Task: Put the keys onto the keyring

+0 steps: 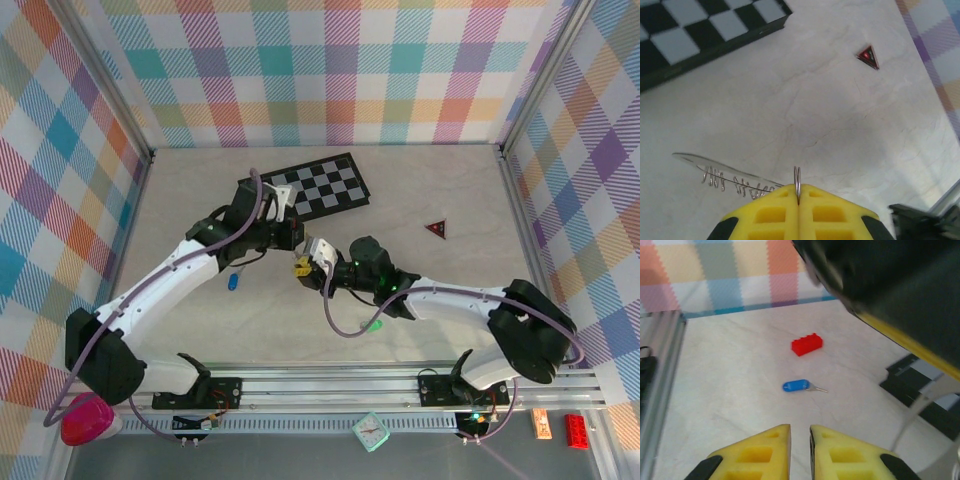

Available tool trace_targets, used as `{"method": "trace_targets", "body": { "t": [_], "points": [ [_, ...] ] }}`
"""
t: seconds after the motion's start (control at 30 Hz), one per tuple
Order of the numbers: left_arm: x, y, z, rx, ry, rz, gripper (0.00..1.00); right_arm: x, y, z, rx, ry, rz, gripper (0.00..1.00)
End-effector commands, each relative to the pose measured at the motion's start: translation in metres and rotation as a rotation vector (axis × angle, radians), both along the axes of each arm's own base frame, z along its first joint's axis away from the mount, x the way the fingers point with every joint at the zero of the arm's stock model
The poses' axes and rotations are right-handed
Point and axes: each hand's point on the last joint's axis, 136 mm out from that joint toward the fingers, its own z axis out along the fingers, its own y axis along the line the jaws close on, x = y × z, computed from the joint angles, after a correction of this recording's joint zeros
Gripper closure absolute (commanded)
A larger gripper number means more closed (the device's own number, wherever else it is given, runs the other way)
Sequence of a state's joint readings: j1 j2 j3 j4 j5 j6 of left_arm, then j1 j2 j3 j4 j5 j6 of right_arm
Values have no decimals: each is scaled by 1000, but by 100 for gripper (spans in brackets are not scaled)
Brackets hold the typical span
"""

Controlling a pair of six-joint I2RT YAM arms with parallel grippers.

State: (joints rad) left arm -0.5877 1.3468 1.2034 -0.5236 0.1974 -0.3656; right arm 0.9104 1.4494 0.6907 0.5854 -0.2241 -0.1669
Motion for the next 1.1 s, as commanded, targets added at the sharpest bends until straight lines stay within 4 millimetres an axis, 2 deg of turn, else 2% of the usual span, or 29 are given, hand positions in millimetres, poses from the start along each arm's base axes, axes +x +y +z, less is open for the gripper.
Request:
{"method": "trace_targets", "body": {
  "t": [0.0,0.17,0.33,0.53,0.77,1.07],
  "points": [
    [-12,2,-1,-63,232,174,100,18,-5,8,73,-71,-112,83],
    [-18,-2,0,-122,422,308,100,23,-9,3,89,-134,-145,83],
    [-30,-6,-2,-209,603,442,100,27,-13,5,122,-197,-176,82],
    [-47,-2,-8,-196,747,517,100,29,-14,4,143,-239,-185,81],
    [-62,-1,-12,-190,846,545,100,29,-14,1,146,-289,-181,79],
    [-67,-2,-14,-213,910,567,100,12,-14,8,191,-328,-107,78]
  ]
}}
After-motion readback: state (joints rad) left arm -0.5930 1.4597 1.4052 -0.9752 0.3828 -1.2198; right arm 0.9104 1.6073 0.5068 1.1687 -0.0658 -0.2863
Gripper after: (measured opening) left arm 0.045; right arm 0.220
